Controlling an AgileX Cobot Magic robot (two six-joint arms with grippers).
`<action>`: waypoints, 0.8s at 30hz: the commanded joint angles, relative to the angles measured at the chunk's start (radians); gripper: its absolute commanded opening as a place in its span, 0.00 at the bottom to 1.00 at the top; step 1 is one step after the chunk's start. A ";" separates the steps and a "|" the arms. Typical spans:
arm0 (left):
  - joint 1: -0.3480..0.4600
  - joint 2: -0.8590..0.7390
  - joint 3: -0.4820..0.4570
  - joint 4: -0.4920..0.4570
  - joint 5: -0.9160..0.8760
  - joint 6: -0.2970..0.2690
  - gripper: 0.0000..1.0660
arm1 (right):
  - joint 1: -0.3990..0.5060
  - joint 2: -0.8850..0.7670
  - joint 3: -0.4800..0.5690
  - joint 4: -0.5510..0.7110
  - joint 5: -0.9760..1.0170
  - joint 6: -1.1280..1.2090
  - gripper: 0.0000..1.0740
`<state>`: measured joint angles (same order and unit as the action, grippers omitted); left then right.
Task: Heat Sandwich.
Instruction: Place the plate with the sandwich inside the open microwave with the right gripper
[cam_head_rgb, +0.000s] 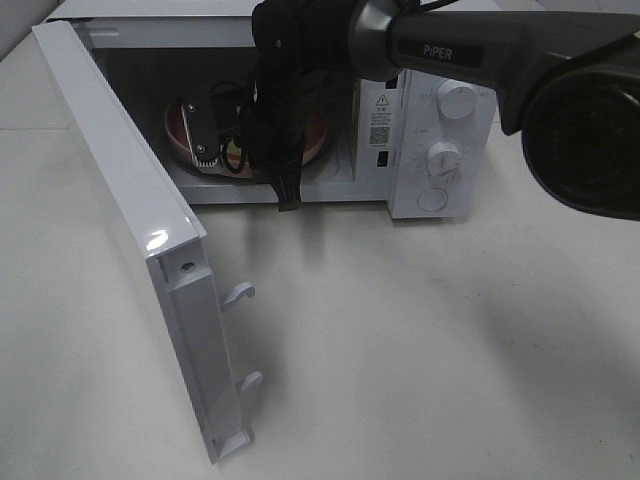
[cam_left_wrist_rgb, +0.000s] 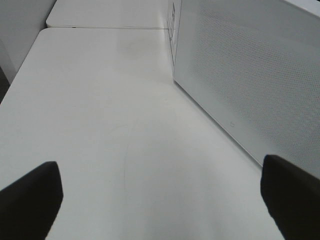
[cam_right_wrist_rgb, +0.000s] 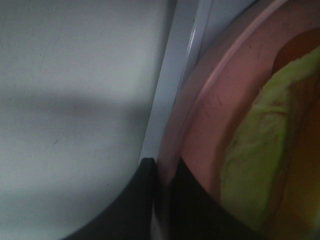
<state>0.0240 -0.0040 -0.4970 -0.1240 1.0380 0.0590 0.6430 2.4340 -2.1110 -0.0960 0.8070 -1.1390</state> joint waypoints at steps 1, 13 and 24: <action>0.003 -0.029 0.002 -0.001 -0.004 0.000 0.97 | -0.004 0.001 -0.007 -0.005 -0.020 0.029 0.12; 0.003 -0.029 0.002 -0.001 -0.004 0.000 0.97 | -0.004 0.000 -0.007 -0.004 -0.021 0.155 0.72; 0.003 -0.029 0.002 -0.001 -0.004 0.001 0.97 | -0.004 -0.034 -0.006 0.000 -0.015 0.208 0.75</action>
<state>0.0240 -0.0040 -0.4970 -0.1240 1.0380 0.0590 0.6400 2.4210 -2.1130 -0.0990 0.7870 -0.9430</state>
